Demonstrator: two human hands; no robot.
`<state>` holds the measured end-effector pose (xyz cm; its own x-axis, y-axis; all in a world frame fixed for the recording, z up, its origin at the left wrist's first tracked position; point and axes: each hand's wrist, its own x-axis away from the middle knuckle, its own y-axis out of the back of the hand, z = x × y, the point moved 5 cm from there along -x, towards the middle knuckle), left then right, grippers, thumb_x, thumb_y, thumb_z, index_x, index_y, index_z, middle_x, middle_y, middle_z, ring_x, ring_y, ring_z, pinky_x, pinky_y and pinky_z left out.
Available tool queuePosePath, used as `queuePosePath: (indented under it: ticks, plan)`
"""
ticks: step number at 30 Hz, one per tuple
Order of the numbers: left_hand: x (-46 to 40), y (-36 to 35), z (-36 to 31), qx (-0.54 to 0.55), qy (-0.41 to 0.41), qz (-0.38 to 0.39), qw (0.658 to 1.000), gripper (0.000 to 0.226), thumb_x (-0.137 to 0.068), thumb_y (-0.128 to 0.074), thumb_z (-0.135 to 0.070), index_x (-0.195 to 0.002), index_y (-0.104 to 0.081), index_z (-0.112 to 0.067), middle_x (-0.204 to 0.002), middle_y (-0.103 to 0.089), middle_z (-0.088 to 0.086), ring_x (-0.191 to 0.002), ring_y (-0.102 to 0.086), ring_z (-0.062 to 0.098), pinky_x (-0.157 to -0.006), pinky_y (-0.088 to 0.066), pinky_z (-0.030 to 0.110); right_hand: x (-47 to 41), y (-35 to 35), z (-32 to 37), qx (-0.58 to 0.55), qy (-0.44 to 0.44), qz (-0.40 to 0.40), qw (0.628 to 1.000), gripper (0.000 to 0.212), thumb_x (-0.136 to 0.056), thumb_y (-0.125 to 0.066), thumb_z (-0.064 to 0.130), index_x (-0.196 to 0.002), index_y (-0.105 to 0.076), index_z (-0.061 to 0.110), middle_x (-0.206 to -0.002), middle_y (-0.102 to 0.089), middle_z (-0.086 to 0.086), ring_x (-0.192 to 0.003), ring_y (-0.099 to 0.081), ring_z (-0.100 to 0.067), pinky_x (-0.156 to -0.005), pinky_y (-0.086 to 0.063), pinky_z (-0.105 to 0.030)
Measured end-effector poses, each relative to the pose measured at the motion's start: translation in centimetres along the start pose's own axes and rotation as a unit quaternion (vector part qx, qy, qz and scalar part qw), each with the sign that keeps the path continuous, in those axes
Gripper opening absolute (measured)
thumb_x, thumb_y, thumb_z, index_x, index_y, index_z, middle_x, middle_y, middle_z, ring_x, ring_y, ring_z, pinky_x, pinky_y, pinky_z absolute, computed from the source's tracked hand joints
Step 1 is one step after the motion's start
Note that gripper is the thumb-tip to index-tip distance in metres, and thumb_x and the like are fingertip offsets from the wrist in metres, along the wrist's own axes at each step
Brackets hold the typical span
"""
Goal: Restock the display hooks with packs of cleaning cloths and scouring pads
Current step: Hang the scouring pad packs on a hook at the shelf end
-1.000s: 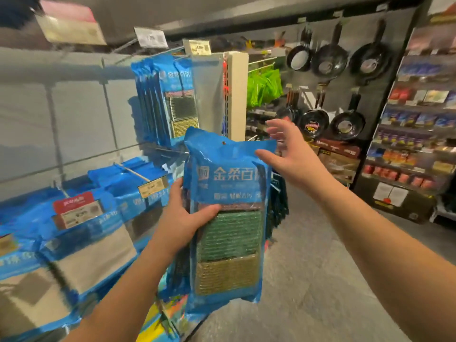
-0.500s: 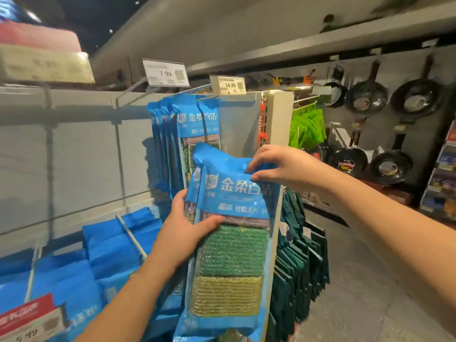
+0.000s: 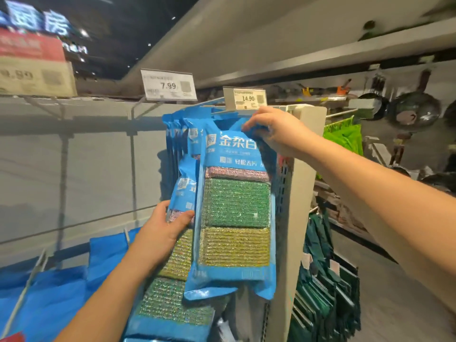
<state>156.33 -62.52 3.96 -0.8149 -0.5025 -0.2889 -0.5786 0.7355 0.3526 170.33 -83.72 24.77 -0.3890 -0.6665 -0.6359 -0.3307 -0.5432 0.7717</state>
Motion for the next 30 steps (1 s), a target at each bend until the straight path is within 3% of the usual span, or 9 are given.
queuePosePath:
  ticks: [7,9,13,16,18,19,21,26,30]
  plan:
    - [-0.2,-0.2,0.0,0.042,0.021,0.001,0.999,0.032,-0.082,-0.071,-0.058,-0.105,-0.062,-0.039,-0.093,-0.077,-0.009,-0.093,-0.072,0.015,-0.091,-0.054,0.042,0.0,0.7,0.1,0.079,0.059,-0.07,0.993,0.031,-0.097,-0.05,0.001,-0.116,-0.073,0.01,-0.119,-0.065,-0.011,-0.11,-0.058,-0.031,-0.082,-0.038,-0.027]
    - [0.3,-0.4,-0.8,0.066,0.016,0.017,0.998,0.036,-0.084,-0.072,-0.053,-0.108,-0.061,-0.029,-0.092,-0.077,-0.004,-0.089,-0.074,0.016,-0.082,-0.057,0.031,0.0,1.4,0.4,0.065,0.07,-0.115,0.989,0.035,-0.095,-0.044,0.008,-0.11,-0.075,0.006,-0.111,-0.068,-0.015,-0.102,-0.06,-0.036,-0.082,-0.043,-0.032]
    - [1.2,-0.2,-1.5,0.023,0.0,0.035,0.999,0.095,-0.047,-0.049,-0.104,-0.11,-0.06,-0.034,-0.088,-0.077,-0.008,-0.073,-0.07,0.007,-0.073,-0.054,0.034,-1.1,1.9,0.3,0.07,0.079,-0.126,0.986,0.041,-0.092,-0.04,0.015,-0.11,-0.074,0.002,-0.105,-0.066,-0.021,-0.098,-0.061,-0.041,-0.081,-0.05,-0.042]
    - [1.5,0.2,-1.9,-0.036,-0.02,0.059,0.997,0.108,-0.034,-0.035,-0.111,-0.115,-0.052,-0.042,-0.088,-0.073,-0.023,-0.075,-0.069,-0.006,-0.068,-0.049,0.016,-1.5,1.0,-0.1,0.1,0.06,-0.085,0.99,0.037,-0.094,-0.048,0.006,-0.125,-0.068,0.01,-0.117,-0.061,-0.016,-0.11,-0.055,-0.038,-0.087,-0.05,-0.043]
    - [2.1,-0.1,-3.2,-0.027,-0.011,0.073,0.997,0.083,-0.061,-0.061,-0.092,-0.125,-0.049,-0.04,-0.087,-0.074,-0.013,-0.07,-0.068,-0.006,-0.062,-0.047,0.011,-1.8,1.0,-0.3,0.09,0.059,-0.085,0.991,0.036,-0.095,-0.05,0.003,-0.125,-0.068,0.011,-0.119,-0.062,-0.015,-0.111,-0.056,-0.039,-0.09,-0.05,-0.045]
    - [2.3,-0.5,-3.6,0.005,0.0,0.08,0.997,0.064,-0.078,-0.072,-0.065,-0.13,-0.049,-0.035,-0.088,-0.073,-0.006,-0.064,-0.067,-0.005,-0.055,-0.046,0.009,-2.0,1.1,-0.2,0.082,0.059,-0.087,0.991,0.035,-0.095,-0.05,0.005,-0.124,-0.069,0.01,-0.119,-0.062,-0.016,-0.111,-0.057,-0.04,-0.09,-0.051,-0.046]
    - [2.5,-0.8,-3.8,0.048,0.008,0.087,0.995,0.058,-0.083,-0.073,-0.037,-0.135,-0.05,-0.026,-0.097,-0.072,0.002,-0.065,-0.069,-0.001,-0.052,-0.047,0.009,-2.3,1.6,-0.1,0.073,0.058,-0.092,0.991,0.035,-0.094,-0.049,0.01,-0.121,-0.07,0.009,-0.121,-0.062,-0.017,-0.11,-0.057,-0.041,-0.09,-0.05,-0.046]
    - [2.2,-0.5,-3.3,0.069,0.013,0.062,0.996,0.108,-0.033,-0.076,-0.09,-0.125,-0.053,-0.039,-0.098,-0.077,-0.005,-0.079,-0.076,0.017,-0.064,-0.056,0.028,-2.6,2.3,0.0,0.07,0.031,-0.087,0.993,0.046,-0.092,-0.048,-0.004,-0.129,-0.066,0.016,-0.132,-0.058,-0.008,-0.12,-0.053,-0.032,-0.098,-0.044,-0.039]
    - [2.0,-0.5,-2.9,0.068,0.014,0.038,0.997,0.106,-0.029,-0.071,-0.095,-0.119,-0.053,-0.044,-0.095,-0.077,-0.011,-0.078,-0.077,0.018,-0.076,-0.058,0.044,-2.6,2.3,0.0,0.123,0.034,-0.091,0.988,0.047,-0.095,-0.047,0.001,-0.135,-0.061,0.021,-0.135,-0.057,-0.006,-0.121,-0.051,-0.033,-0.098,-0.043,-0.044]
